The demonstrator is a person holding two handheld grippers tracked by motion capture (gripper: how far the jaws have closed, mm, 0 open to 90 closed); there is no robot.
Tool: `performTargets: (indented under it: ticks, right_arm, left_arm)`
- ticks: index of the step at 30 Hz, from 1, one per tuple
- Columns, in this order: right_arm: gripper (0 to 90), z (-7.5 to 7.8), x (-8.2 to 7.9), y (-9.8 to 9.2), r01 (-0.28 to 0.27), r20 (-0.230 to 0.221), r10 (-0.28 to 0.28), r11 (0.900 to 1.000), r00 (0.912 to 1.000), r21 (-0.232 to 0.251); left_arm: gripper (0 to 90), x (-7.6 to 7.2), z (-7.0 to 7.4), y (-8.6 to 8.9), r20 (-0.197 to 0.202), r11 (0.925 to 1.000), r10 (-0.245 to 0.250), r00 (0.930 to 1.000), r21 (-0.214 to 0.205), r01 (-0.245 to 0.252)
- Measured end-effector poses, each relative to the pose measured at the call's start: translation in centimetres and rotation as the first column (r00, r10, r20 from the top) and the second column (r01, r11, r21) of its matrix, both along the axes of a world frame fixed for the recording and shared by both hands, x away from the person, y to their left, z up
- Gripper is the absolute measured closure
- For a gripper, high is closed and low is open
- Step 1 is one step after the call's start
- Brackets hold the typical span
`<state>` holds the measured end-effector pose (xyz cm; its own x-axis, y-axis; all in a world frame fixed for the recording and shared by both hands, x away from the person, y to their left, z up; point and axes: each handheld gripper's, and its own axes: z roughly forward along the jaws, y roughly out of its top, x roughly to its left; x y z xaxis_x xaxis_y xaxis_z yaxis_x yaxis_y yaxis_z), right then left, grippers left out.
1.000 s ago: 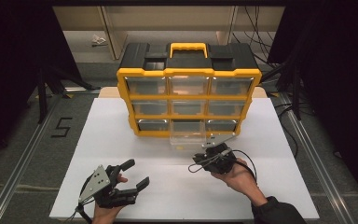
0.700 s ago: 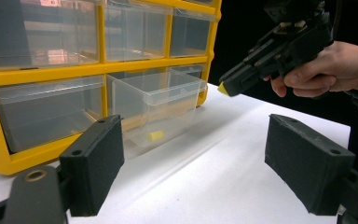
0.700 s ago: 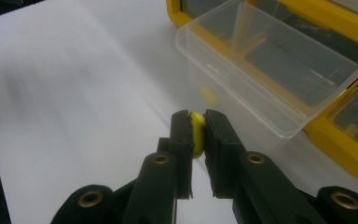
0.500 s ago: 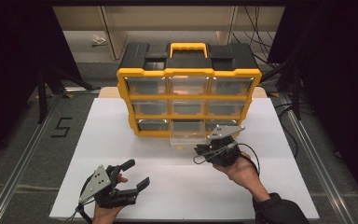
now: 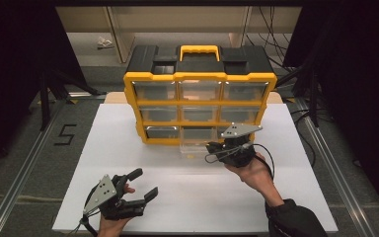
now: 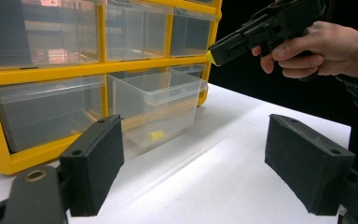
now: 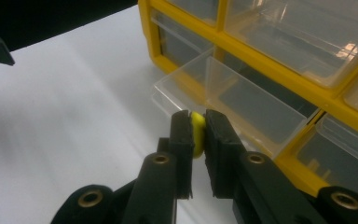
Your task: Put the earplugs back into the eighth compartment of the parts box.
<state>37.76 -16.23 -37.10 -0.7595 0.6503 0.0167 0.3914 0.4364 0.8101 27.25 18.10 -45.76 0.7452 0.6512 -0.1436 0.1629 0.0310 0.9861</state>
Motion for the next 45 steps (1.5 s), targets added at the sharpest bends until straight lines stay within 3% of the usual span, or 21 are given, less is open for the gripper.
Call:
performTargets:
  ticks: [20, 34, 45]
  right_arm:
    - [82.0, -0.8, 2.4, 0.2, 0.062, 0.022, -0.062, 0.998, 0.9978, 0.008]
    - [80.1, -1.8, 4.2, 0.6, 0.09, 0.001, -0.09, 0.9958, 0.9959, 0.015]
    - [62.2, -1.5, 4.3, 0.8, 0.072, -0.005, -0.072, 0.9963, 0.9974, 0.046]
  left_arm:
    - [19.2, 0.0, 0.0, 0.0, -0.001, 1.0, -0.001, 1.0, -0.002, 0.001]
    - [19.2, 0.0, 0.0, 0.0, 0.0, 1.0, -0.002, 1.0, 0.001, 0.002]
    - [19.2, 0.0, 0.0, 0.0, 0.001, 1.0, -0.003, 1.0, 0.001, 0.003]
